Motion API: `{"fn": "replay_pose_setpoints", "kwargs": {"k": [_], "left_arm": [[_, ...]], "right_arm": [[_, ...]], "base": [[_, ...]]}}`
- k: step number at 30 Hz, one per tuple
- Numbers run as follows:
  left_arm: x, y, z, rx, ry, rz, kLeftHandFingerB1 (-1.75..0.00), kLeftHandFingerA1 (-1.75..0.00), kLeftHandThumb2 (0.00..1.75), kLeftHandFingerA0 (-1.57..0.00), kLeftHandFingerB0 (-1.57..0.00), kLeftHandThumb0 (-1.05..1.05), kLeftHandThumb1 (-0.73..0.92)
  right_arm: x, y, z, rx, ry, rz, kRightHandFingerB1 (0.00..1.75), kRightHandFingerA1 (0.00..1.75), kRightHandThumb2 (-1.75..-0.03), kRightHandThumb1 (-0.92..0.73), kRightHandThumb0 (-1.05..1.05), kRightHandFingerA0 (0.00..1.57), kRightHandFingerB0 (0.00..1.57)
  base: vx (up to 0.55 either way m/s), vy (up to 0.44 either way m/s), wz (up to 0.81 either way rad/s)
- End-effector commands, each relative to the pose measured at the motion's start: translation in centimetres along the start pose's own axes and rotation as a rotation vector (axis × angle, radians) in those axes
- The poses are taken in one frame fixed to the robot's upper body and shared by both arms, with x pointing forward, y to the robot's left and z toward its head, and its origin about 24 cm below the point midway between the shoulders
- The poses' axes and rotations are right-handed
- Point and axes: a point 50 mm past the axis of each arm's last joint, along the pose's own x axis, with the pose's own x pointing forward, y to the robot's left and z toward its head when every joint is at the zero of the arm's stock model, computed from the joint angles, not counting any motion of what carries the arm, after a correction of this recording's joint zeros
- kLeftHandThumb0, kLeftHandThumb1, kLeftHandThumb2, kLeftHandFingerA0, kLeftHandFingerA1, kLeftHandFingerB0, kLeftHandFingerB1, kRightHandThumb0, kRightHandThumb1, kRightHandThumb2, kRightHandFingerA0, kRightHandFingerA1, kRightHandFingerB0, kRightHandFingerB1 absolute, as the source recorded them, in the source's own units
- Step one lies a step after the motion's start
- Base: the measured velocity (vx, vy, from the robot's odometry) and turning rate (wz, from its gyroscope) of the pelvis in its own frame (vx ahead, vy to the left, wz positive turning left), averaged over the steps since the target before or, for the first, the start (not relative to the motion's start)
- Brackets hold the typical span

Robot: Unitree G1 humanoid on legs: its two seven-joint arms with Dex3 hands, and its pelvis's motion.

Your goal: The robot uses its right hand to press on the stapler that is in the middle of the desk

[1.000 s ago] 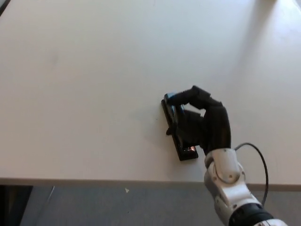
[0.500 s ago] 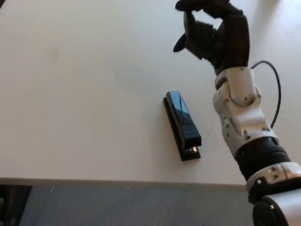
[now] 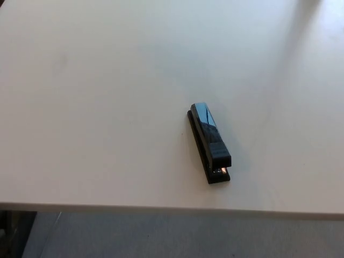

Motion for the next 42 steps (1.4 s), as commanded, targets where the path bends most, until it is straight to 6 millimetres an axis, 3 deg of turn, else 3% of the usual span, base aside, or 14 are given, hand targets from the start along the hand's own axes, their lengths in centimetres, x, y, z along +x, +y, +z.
{"fn": "replay_pose_setpoints", "kwargs": {"k": [1,11,15,18,20,26,30,32,33,36,38,39,40,42], "left_arm": [[-0.1,2.2,1.0,-0.011,0.024,0.074,-0.15,-0.16,0.88,0.0,0.0,-0.43,0.92],[0.0,2.4,1.3,-0.012,0.022,0.085,-0.16,-0.19,0.86,-0.01,0.0,-0.44,0.92],[0.0,2.5,1.3,-0.006,0.025,0.088,-0.17,-0.18,0.85,0.0,0.0,-0.44,0.92],[-0.1,2.6,1.2,-0.017,0.03,0.09,-0.16,-0.17,0.89,-0.02,-0.02,-0.49,0.92],[-0.1,2.6,1.1,-0.019,0.032,0.091,-0.16,-0.17,0.89,-0.02,-0.02,-0.49,0.92],[-0.4,2.8,0.7,-0.013,0.045,0.1,-0.18,-0.2,0.9,-0.01,-0.01,-0.51,0.92],[-0.3,2.6,0.7,-0.028,0.042,0.098,-0.17,-0.19,0.9,-0.02,-0.02,-0.5,0.92],[-0.4,2.7,0.8,-0.006,0.034,0.09,-0.17,-0.2,0.91,-0.02,-0.02,-0.48,0.92],[-0.3,2.7,0.9,-0.005,0.034,0.091,-0.17,-0.2,0.91,-0.02,-0.02,-0.48,0.92],[-0.2,2.6,1.0,-0.003,0.031,0.085,-0.18,-0.2,0.92,-0.01,-0.01,-0.49,0.92],[-0.2,2.5,1.0,-0.007,0.032,0.086,-0.18,-0.2,0.92,-0.01,-0.01,-0.49,0.92],[-0.1,2.5,1.0,-0.009,0.038,0.092,-0.17,-0.2,0.9,-0.01,-0.01,-0.51,0.92],[-0.2,2.6,1.0,-0.013,0.035,0.092,-0.17,-0.19,0.9,-0.02,-0.02,-0.49,0.92],[-0.2,2.6,1.1,-0.005,0.031,0.089,-0.17,-0.19,0.9,-0.02,-0.02,-0.49,0.92]], "right_arm": [[-1.1,-12.1,3.1,-0.098,0.058,-0.12,1.19,1.19,-1.13,-0.57,0.0,1.27,0.8],[-10.0,-24.9,3.6,-0.329,0.28,-0.528,1.04,1.16,-1.09,-0.49,-0.11,1.27,0.98],[-13.9,-27.3,2.8,-0.347,0.34,-0.573,1.14,1.25,-1.07,-0.55,-0.11,1.24,0.85],[-18.9,-29.2,1.0,-0.365,0.495,-0.673,1.22,1.33,-0.79,-0.68,-0.19,1.24,0.77],[-19.7,-29.3,0.7,-0.361,0.512,-0.677,1.22,1.33,-0.79,-0.68,-0.19,1.24,0.77],[-29.5,-29.0,-3.5,-0.382,0.888,-0.818,1.24,1.27,-0.74,-0.7,-0.21,1.22,0.82],[-32.8,-28.0,-4.8,-0.463,1.07,-0.818,1.24,1.27,-0.72,-0.73,-0.22,1.2,0.85],[-35.9,-26.3,-6.4,-0.591,1.319,-0.716,1.18,1.18,-0.64,-0.75,-0.27,1.16,0.83],[-36.5,-25.9,-6.8,-0.603,1.363,-0.696,1.18,1.18,-0.64,-0.75,-0.27,1.16,0.83],[-38.7,-23.5,-8.4,-0.593,1.514,-0.608,0.69,0.99,-0.6,-0.68,-0.18,1.09,0.8],[-39.0,-23.2,-8.6,-0.582,1.525,-0.603,0.69,0.99,-0.6,-0.68,-0.18,1.09,0.8],[-39.4,-22.5,-9.1,-0.519,1.535,-0.603,1.06,1.21,-0.62,-0.7,-0.19,1.05,0.76],[-39.5,-21.9,-9.6,-0.545,1.576,-0.547,0.77,1.05,-0.58,-0.65,-0.23,1.09,0.79],[-39.6,-20.8,-10.4,-0.473,1.597,-0.527,0.81,1.1,-0.67,-0.6,-0.1,0.96,0.78]], "base": [[0.0,0.0,0.0],[0.0,0.0,0.0],[0.0,0.0,0.0],[0.0,0.0,0.0],[0.0,0.0,0.0],[0.0,0.0,0.0],[0.0,0.0,0.0],[0.0,0.0,0.0],[0.0,0.0,0.0],[0.0,0.0,0.0],[0.0,0.0,0.0],[0.0,0.0,0.0],[0.0,0.0,0.0],[0.0,0.0,0.0]]}}
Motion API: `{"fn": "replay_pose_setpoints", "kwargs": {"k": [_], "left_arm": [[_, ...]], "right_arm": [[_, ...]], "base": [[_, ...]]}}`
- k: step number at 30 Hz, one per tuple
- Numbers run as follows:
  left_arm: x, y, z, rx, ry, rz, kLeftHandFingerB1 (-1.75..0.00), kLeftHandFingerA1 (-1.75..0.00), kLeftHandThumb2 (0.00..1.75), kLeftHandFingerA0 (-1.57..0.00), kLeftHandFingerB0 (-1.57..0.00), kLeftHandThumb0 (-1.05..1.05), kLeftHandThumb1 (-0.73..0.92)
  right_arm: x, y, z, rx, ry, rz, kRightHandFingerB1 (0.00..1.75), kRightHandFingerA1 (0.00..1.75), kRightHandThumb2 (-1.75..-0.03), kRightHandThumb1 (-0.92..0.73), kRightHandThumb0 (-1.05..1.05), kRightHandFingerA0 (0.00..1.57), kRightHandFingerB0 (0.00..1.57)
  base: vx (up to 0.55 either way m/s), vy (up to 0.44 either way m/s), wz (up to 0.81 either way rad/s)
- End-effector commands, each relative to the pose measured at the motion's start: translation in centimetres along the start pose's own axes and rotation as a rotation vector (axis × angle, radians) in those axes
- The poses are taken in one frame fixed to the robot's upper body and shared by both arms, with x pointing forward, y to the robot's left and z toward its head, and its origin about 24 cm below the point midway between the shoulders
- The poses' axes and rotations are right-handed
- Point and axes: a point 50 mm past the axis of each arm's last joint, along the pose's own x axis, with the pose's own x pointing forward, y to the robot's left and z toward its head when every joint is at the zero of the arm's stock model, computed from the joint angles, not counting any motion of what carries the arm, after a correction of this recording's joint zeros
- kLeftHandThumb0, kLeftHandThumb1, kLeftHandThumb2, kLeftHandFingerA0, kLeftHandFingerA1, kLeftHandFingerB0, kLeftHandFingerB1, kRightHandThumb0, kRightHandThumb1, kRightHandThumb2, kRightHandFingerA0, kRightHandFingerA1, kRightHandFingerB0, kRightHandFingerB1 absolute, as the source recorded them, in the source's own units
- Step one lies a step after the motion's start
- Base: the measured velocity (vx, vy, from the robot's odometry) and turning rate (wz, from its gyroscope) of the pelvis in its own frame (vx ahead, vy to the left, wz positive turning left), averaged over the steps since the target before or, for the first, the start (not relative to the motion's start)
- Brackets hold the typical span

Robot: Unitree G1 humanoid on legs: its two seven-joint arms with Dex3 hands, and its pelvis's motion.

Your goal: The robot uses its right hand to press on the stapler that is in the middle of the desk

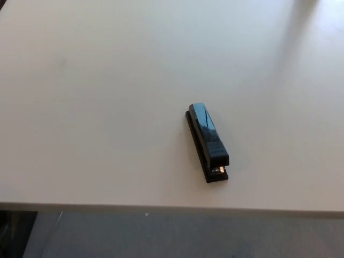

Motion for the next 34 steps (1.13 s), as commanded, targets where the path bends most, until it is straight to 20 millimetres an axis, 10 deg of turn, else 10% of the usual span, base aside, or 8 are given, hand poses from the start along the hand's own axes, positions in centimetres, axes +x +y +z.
{"fn": "replay_pose_setpoints", "kwargs": {"k": [1,9,13,15,16,34], "left_arm": [[-0.2,1.3,0.8,0.008,-0.009,0.049,-0.17,-0.2,0.91,-0.01,-0.02,-0.49,0.92],[0.0,1.3,1.4,0.005,-0.039,0.04,-0.17,-0.2,0.92,-0.01,-0.01,-0.49,0.92],[0.1,1.5,1.7,0.001,-0.031,0.049,-0.18,-0.19,0.9,-0.01,-0.02,-0.5,0.92],[0.1,1.7,1.9,0.002,-0.039,0.05,-0.18,-0.19,0.92,0.0,0.0,-0.51,0.92],[0.1,1.7,1.9,0.008,-0.039,0.047,-0.17,-0.18,0.92,0.0,0.0,-0.52,0.92],[0.5,1.5,2.8,-0.021,-0.057,0.034,-0.23,-0.23,1.03,0.0,-0.01,-0.59,0.85]], "right_arm": [[0.0,2.4,-0.7,-0.071,0.105,0.112,0.64,1.11,-0.71,-0.62,-0.15,0.95,0.67],[0.0,6.3,0.9,-0.371,0.129,0.356,0.44,0.6,-0.59,-0.66,-0.34,1.0,0.65],[-0.4,8.3,1.7,-0.441,0.165,0.543,0.36,0.44,-0.6,-0.67,-0.54,0.6,0.35],[-0.7,9.5,2.0,-0.466,0.161,0.638,0.25,0.43,-0.96,-0.59,-0.77,0.04,0.0],[-0.8,9.9,2.3,-0.407,0.158,0.645,0.12,0.16,-1.0,-0.61,-0.83,0.0,0.0],[-1.2,12.2,3.8,-0.307,0.054,0.685,0.0,0.04,-1.13,-0.79,-1.03,0.0,0.0]], "base": [[0.0,0.0,0.0],[0.0,0.0,0.0],[0.0,0.0,0.0],[0.0,0.0,0.0],[0.0,0.0,0.0],[0.0,0.0,0.0]]}}
